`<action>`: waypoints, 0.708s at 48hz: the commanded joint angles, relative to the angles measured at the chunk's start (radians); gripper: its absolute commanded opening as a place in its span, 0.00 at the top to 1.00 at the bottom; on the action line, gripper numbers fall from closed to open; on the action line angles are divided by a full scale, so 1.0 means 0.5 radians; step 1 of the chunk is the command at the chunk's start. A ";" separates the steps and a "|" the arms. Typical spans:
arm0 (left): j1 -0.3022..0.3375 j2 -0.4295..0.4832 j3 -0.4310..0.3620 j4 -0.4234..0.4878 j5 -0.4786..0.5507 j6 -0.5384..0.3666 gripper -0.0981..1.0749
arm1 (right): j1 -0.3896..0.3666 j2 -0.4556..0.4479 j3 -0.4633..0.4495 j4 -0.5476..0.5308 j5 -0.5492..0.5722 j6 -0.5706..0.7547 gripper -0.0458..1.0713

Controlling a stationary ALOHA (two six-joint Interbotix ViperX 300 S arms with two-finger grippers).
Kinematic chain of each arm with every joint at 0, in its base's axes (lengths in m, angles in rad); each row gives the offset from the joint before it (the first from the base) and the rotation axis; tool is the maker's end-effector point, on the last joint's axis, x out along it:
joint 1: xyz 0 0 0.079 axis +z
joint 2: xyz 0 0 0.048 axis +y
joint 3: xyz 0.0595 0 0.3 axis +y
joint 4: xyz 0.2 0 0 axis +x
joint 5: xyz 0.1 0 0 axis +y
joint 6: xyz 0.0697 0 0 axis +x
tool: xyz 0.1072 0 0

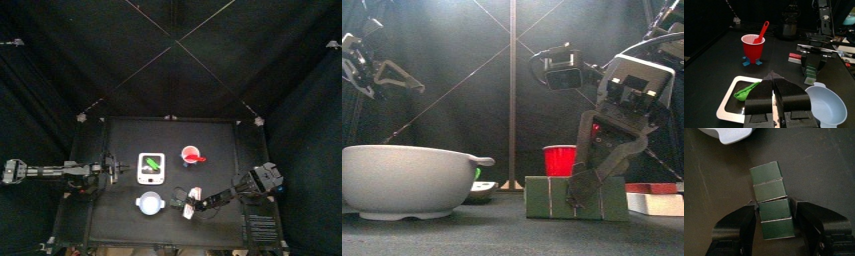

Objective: Grab sushi roll

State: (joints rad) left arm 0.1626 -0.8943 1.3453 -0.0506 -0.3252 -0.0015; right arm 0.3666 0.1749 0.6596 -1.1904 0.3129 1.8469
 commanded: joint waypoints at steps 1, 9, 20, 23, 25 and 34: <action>0.006 0.006 -0.025 -0.003 -0.018 -0.003 0.64 | -0.009 -0.037 -0.028 -0.003 -0.012 0.000 0.21; 0.006 0.003 -0.028 -0.003 -0.018 -0.003 0.64 | -0.009 -0.037 -0.025 -0.006 -0.015 0.000 0.28; 0.006 0.003 -0.025 -0.003 -0.018 -0.003 0.64 | -0.009 -0.089 -0.015 -0.015 -0.015 -0.003 0.42; 0.006 0.003 -0.028 -0.003 -0.018 -0.003 0.64 | -0.012 -0.141 -0.009 -0.028 -0.009 -0.003 0.44; 0.006 0.003 -0.028 -0.003 -0.018 -0.003 0.64 | -0.009 -0.172 -0.006 -0.034 -0.003 -0.003 0.45; 0.006 0.003 -0.028 -0.003 -0.018 -0.003 0.64 | -0.009 -0.276 -0.003 -0.037 0.012 0.000 0.46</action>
State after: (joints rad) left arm 0.1626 -0.8943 1.3453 -0.0506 -0.3252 -0.0015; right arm 0.3636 0.0905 0.6673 -1.2042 0.3160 1.8469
